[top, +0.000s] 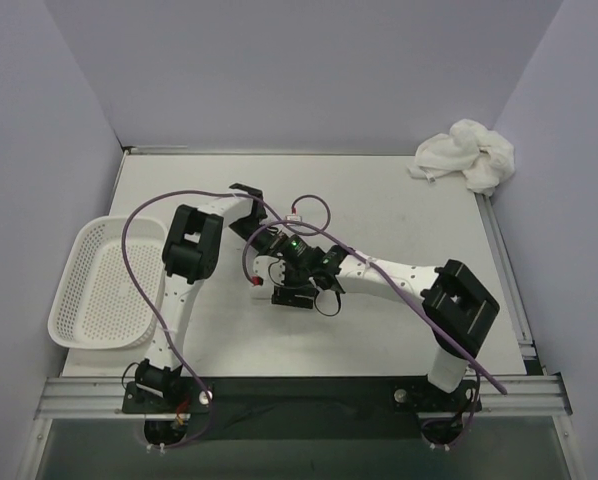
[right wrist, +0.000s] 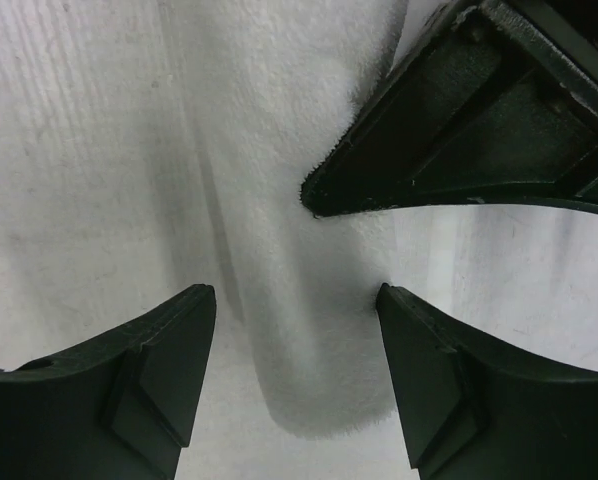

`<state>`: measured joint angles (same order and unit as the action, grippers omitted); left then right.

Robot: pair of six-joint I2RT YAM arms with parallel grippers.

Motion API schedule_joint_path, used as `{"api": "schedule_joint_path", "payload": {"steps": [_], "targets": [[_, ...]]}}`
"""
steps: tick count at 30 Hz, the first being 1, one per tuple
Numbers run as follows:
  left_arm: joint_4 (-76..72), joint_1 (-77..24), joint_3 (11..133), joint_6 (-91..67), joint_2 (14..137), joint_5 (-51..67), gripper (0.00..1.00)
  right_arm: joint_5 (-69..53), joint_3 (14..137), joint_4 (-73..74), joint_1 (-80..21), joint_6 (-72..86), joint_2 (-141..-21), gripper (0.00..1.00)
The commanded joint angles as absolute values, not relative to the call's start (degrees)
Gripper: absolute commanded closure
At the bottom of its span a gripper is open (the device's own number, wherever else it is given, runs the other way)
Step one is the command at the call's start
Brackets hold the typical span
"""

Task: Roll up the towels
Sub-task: Roll the towel

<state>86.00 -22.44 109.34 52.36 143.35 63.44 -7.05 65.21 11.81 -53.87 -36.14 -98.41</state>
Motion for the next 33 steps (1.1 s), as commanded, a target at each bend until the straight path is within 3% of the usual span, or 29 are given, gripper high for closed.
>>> {"api": "schedule_joint_path", "payload": {"steps": [1, 2, 4, 7, 8, 11, 14, 20, 28, 33], "targets": [[90.2, -22.5, 107.9, 58.0, 146.1, 51.8, 0.88, -3.6, 64.2, 8.3, -53.6, -40.6, -98.9, 0.35], [89.7, -22.4, 107.8, 57.9, 145.9, 51.6, 0.88, -4.0, 64.0, 8.6, -53.4, -41.1, -99.1, 0.40], [89.1, -22.1, 107.4, 57.7, 145.4, 51.4, 0.85, -4.7, 63.2, 9.4, -53.2, -41.8, -100.4, 0.43], [87.7, -21.7, 106.2, 57.7, 144.0, 51.9, 0.82, -6.6, 62.4, 10.5, -52.5, -41.9, -101.9, 0.66], [86.9, -21.4, 105.1, 57.6, 142.7, 52.5, 0.81, -8.5, 62.5, 11.2, -52.2, -41.6, -102.1, 0.79], [81.9, -19.3, 100.9, 55.9, 137.5, 55.8, 0.69, -12.9, 63.5, 15.9, -50.6, -39.0, -102.5, 1.00], [77.6, -15.8, 97.3, 55.3, 130.8, 60.5, 0.59, -19.2, 64.3, 20.7, -48.3, -36.8, -102.7, 1.00], [68.5, -9.3, 94.3, 47.3, 119.0, 62.9, 0.52, -31.0, 67.1, 28.4, -43.0, -32.3, -103.6, 1.00], [46.9, 2.5, 83.4, 34.7, 99.3, 52.4, 0.51, -44.2, 81.5, 43.5, -38.2, -28.8, -114.4, 1.00], [43.1, 6.9, 74.5, 41.5, 85.8, 48.3, 0.46, -52.5, 88.6, 50.3, -35.2, -28.5, -124.5, 1.00]]}}
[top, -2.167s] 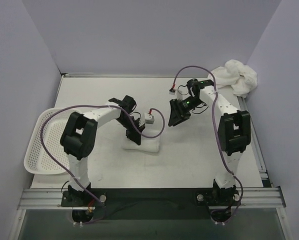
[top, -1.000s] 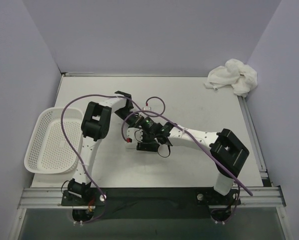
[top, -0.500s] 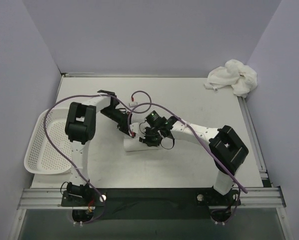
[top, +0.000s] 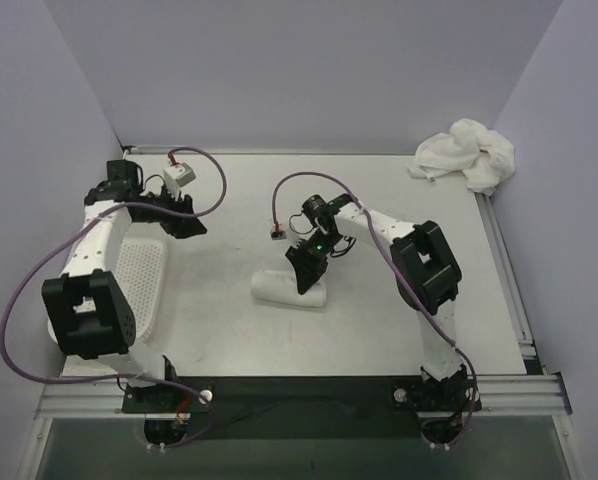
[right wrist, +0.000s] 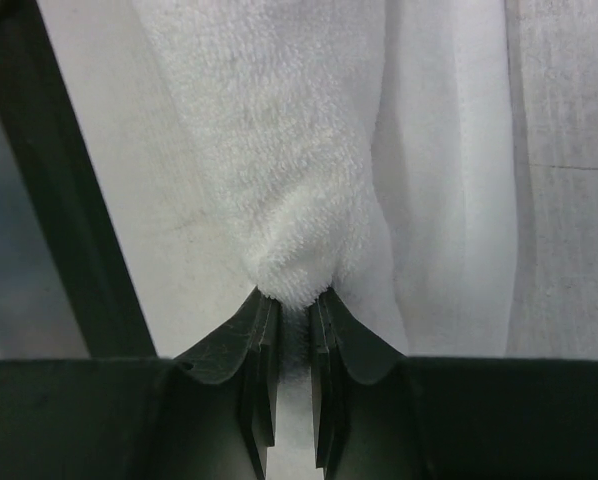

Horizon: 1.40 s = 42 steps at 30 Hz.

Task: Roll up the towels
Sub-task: Roll the towel, then place the rolled towel into the container

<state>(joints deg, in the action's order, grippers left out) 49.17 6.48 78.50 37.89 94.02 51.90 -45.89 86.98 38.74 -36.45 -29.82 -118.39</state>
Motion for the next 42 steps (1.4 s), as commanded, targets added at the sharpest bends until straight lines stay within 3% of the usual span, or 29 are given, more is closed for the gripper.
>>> {"api": "schedule_joint_path", "payload": {"steps": [1, 2, 5, 9, 11, 17, 33, 42], "targets": [[43.0, 6.6, 72.2, 43.7, 82.9, 48.1, 0.42, -53.3, 90.5, 51.0, -34.8, -28.3, -125.8, 1.00], [43.0, 5.8, 67.0, 46.2, 76.9, 47.8, 0.35, -54.6, 91.2, 51.5, -34.5, -28.0, -127.0, 1.00], [42.6, -2.6, 56.4, 56.2, 64.5, 42.8, 0.26, -59.2, 94.2, 53.5, -33.8, -27.4, -131.2, 1.00], [36.8, -19.8, 44.2, 62.0, 52.6, 30.5, 0.20, -63.7, 98.1, 56.8, -33.0, -26.9, -137.1, 1.00], [33.9, -28.9, 40.5, 62.7, 49.0, 26.2, 0.19, -65.1, 100.2, 58.2, -32.3, -26.7, -139.0, 1.00], [22.3, -42.3, 33.9, 60.0, 52.4, 18.8, 0.18, -68.0, 102.5, 59.9, -31.9, -25.5, -143.3, 1.00], [-4.2, -47.7, 28.4, 63.0, 70.1, 14.9, 0.14, -69.4, 103.2, 59.6, -32.0, -25.1, -146.5, 1.00], [-6.0, -47.2, 31.5, 59.5, 81.6, 15.7, 0.18, -67.9, 99.1, 59.2, -32.8, -28.2, -143.1, 1.00]]}}
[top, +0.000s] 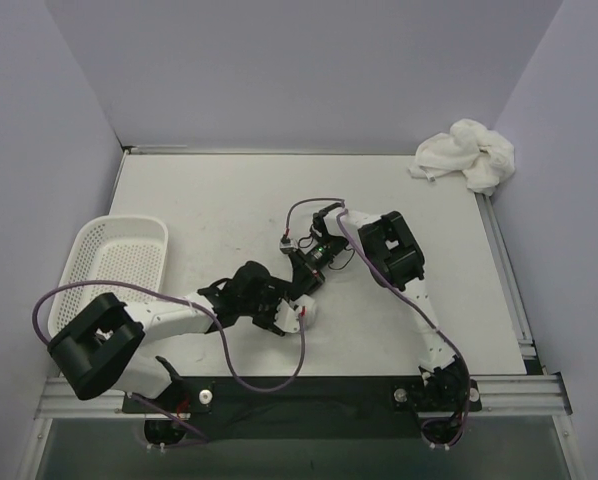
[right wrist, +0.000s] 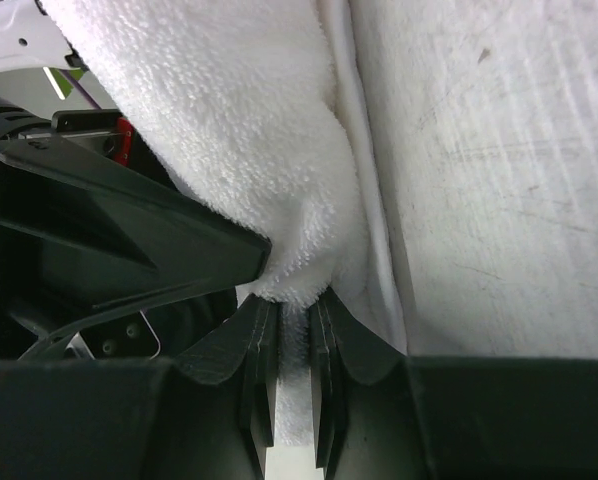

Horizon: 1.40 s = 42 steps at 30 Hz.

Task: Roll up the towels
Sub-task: Place the rolled towel into the container

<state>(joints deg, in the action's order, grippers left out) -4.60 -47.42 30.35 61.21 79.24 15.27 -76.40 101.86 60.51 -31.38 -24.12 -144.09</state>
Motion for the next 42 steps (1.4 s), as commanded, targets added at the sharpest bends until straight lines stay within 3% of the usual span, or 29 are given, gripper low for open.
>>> {"api": "schedule_joint_path", "payload": {"steps": [1, 5, 7, 8, 9, 10, 13, 19, 30, 34, 37, 42], "targets": [[-5.1, -47.1, 31.9, 59.5, 82.3, 16.1, 0.19, -67.6, 98.8, 59.2, -32.8, -28.3, -142.9, 1.00], [-0.1, -46.8, 33.8, 61.3, 83.9, 18.4, 0.28, -66.4, 97.9, 59.2, -32.7, -27.6, -142.0, 0.91], [8.1, -46.1, 35.8, 62.2, 85.1, 19.8, 0.34, -65.7, 98.7, 59.3, -31.9, -26.0, -141.7, 0.80], [11.3, -46.0, 38.0, 62.9, 85.5, 20.7, 0.42, -65.2, 99.0, 59.3, -31.5, -25.5, -140.4, 0.74], [16.5, -46.1, 38.9, 63.3, 85.9, 21.1, 0.45, -64.0, 99.0, 59.3, -30.8, -25.1, -139.6, 0.63], [18.5, -46.0, 39.5, 63.4, 86.0, 21.4, 0.47, -63.2, 99.1, 59.3, -29.4, -24.7, -138.6, 0.58], [25.8, -46.1, 41.0, 64.2, 85.9, 22.4, 0.47, -57.3, 100.0, 59.5, -26.8, -24.0, -134.6, 0.41], [35.5, -46.1, 44.7, 62.2, 88.8, 22.5, 0.43, -52.4, 101.5, 60.7, -18.8, -23.6, -127.2, 0.22], [43.5, -45.9, 53.9, 60.3, 99.9, 22.9, 0.34, -53.6, 91.3, 62.1, -9.2, -26.0, -113.8, 0.16], [42.6, -45.8, 54.6, 58.9, 101.6, 21.3, 0.39, -54.0, 87.6, 62.0, -7.5, -26.8, -111.6, 0.16], [41.4, -45.7, 54.4, 57.4, 102.0, 20.1, 0.45, -54.2, 86.4, 62.0, -7.0, -26.9, -110.9, 0.16], [43.0, -42.7, 56.1, 56.1, 98.6, 21.5, 0.84, -54.7, 86.3, 61.9, -6.3, -26.8, -109.8, 0.15]]}}
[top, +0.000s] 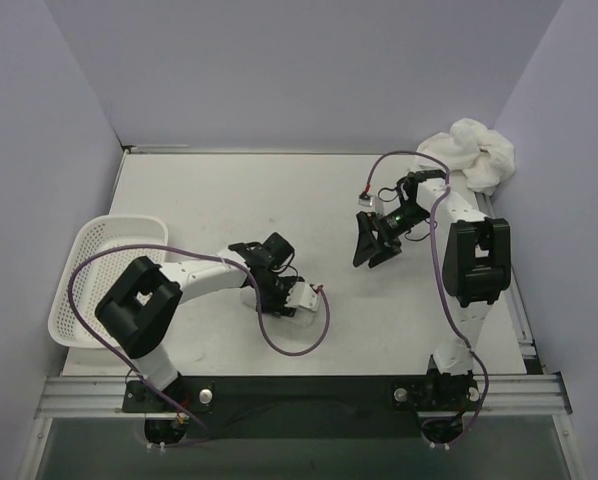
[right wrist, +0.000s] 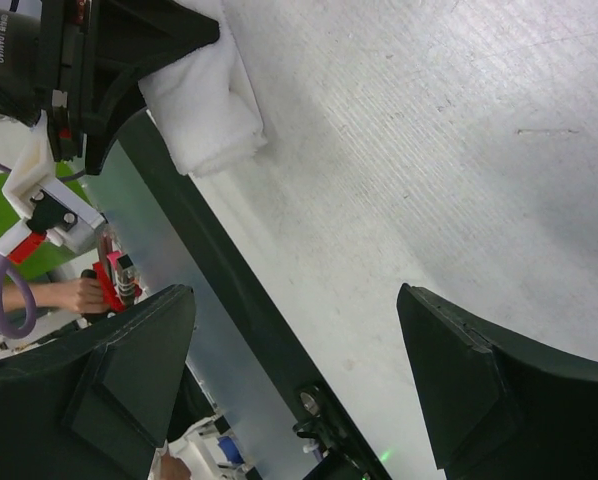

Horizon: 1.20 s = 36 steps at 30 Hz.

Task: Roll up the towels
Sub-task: Place the rolled towel into the container

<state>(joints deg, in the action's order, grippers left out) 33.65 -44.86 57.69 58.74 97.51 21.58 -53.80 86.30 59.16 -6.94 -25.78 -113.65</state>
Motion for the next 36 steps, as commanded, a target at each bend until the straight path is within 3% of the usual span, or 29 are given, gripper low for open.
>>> {"api": "schedule_joint_path", "payload": {"steps": [1, 5, 15, 21, 29, 36], "targets": [[44.2, -40.5, 58.1, 56.9, 97.9, 22.8, 0.88, -54.7, 86.3, 62.0, -6.2, -26.8, -109.5, 0.15], [56.2, -33.6, 66.6, 60.6, 96.1, 26.4, 1.00, -54.8, 86.7, 62.1, -5.6, -26.6, -109.6, 0.15], [69.6, -14.2, 86.1, 70.6, 90.1, 26.7, 1.00, -55.3, 86.3, 62.0, -5.7, -26.7, -110.0, 0.16], [79.5, 4.5, 95.0, 85.8, 91.6, 28.5, 1.00, -55.6, 88.0, 62.2, -5.8, -25.7, -111.5, 0.16], [84.2, 22.2, 97.4, 103.1, 96.8, 29.4, 1.00, -55.5, 88.6, 62.1, -7.3, -24.4, -114.0, 0.16], [81.7, 24.9, 95.9, 109.0, 103.7, 29.1, 1.00, -54.8, 88.9, 62.1, -8.8, -23.6, -115.1, 0.16]]}}
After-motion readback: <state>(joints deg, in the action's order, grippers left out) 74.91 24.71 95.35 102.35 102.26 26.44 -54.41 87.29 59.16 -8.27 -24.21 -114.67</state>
